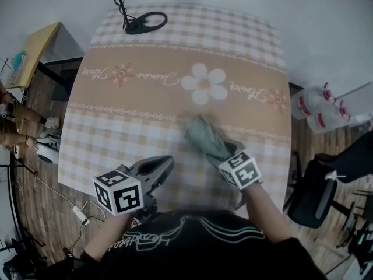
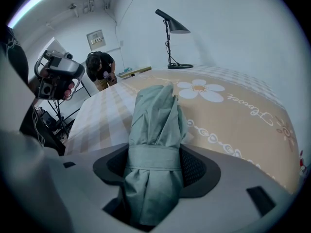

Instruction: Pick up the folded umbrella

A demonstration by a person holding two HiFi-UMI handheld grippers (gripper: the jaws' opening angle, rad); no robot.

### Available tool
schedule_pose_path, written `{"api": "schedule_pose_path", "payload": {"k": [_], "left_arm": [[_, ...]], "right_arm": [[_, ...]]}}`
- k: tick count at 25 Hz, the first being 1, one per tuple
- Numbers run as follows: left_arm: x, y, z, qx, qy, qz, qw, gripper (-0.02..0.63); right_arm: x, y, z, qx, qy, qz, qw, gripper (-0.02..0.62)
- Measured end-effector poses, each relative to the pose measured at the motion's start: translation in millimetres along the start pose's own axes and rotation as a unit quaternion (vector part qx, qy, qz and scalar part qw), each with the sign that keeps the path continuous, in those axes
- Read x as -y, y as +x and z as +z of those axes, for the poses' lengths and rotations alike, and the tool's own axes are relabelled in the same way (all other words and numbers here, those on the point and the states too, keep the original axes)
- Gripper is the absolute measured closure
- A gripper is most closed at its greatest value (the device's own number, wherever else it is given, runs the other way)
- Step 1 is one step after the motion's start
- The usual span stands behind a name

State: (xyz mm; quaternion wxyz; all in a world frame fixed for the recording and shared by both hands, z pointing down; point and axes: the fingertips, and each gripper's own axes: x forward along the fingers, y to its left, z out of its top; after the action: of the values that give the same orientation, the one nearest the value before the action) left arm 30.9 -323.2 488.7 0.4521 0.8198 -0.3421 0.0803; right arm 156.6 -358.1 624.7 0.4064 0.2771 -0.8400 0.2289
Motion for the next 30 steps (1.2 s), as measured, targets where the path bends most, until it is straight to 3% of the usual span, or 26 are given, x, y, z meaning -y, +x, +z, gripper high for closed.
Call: {"api": "schedule_pose_path", "payload": {"k": [9, 16, 25, 30], "left_arm": [[-2, 6, -2, 0.001, -0.006, 0.009, 0.9999, 0.609], [6, 6, -7, 0.002, -0.003, -0.01, 0.9999, 0.609], [11, -14, -19, -0.005, 0.008, -0.02, 0.9998, 0.609], [24, -36, -22, 0.005, 0.023, -0.028, 0.9993, 0.609]], "right_arm": [[-4, -5, 1, 0.011, 0.029, 0.033, 0.999, 0.322], [-18, -22, -7, 0.035, 0.08, 0.05, 0.995, 0.322], [-41, -66, 6, 0.12, 0.131, 0.039, 0.983, 0.322], [-66, -87, 14, 0.169, 0.171, 0.055, 0.969, 0.322]]}}
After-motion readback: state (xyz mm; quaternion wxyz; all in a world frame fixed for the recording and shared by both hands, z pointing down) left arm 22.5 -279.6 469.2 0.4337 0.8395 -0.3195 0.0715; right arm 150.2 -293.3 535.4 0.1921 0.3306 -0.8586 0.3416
